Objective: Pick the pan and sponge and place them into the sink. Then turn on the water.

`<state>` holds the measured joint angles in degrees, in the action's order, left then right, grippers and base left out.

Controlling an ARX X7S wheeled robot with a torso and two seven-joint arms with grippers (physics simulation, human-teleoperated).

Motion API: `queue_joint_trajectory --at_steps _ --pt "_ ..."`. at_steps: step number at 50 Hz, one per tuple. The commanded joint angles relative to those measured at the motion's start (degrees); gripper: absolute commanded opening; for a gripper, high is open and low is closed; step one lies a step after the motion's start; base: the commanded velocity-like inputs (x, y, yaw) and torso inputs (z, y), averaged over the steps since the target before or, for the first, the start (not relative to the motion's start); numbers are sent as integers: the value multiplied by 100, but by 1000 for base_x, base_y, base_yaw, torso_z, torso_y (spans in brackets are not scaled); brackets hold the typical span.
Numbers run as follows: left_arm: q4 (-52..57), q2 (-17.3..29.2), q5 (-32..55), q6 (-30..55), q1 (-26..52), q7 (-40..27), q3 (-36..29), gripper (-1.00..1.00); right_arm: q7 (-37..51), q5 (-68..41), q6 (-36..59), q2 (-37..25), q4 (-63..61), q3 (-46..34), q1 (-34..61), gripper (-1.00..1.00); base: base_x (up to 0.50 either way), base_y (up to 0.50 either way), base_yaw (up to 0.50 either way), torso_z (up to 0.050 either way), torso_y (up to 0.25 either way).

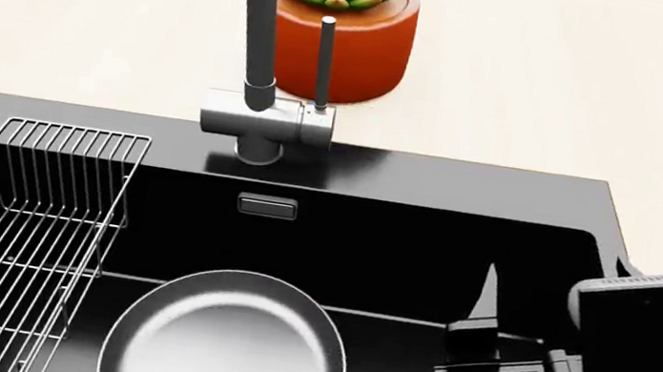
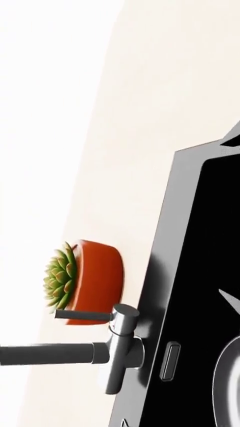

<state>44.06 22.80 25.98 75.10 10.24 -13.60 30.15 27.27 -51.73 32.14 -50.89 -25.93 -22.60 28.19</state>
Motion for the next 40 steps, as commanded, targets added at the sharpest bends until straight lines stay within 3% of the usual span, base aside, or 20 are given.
queue_joint_trajectory --at_steps 1,6,11,28,40 --pt "466 -87 261 637 -323 108 907 100 -8 84 161 75 62 -73 113 100 0 0 0 0 0" --pt "655 -130 258 515 -796 198 1051 100 -61 167 178 160 150 -169 174 100 0 0 0 0 0" --pt "495 -58 294 588 -631 240 1386 100 -106 216 129 203 212 -193 180 100 0 0 0 0 0" --pt "-678 258 -171 -256 -537 131 873 100 -106 205 111 202 141 -210 125 100 0 0 0 0 0" --pt "-1114 205 -240 -502 -334 95 450 100 -181 296 37 313 264 -305 81 100 0 0 0 0 0"
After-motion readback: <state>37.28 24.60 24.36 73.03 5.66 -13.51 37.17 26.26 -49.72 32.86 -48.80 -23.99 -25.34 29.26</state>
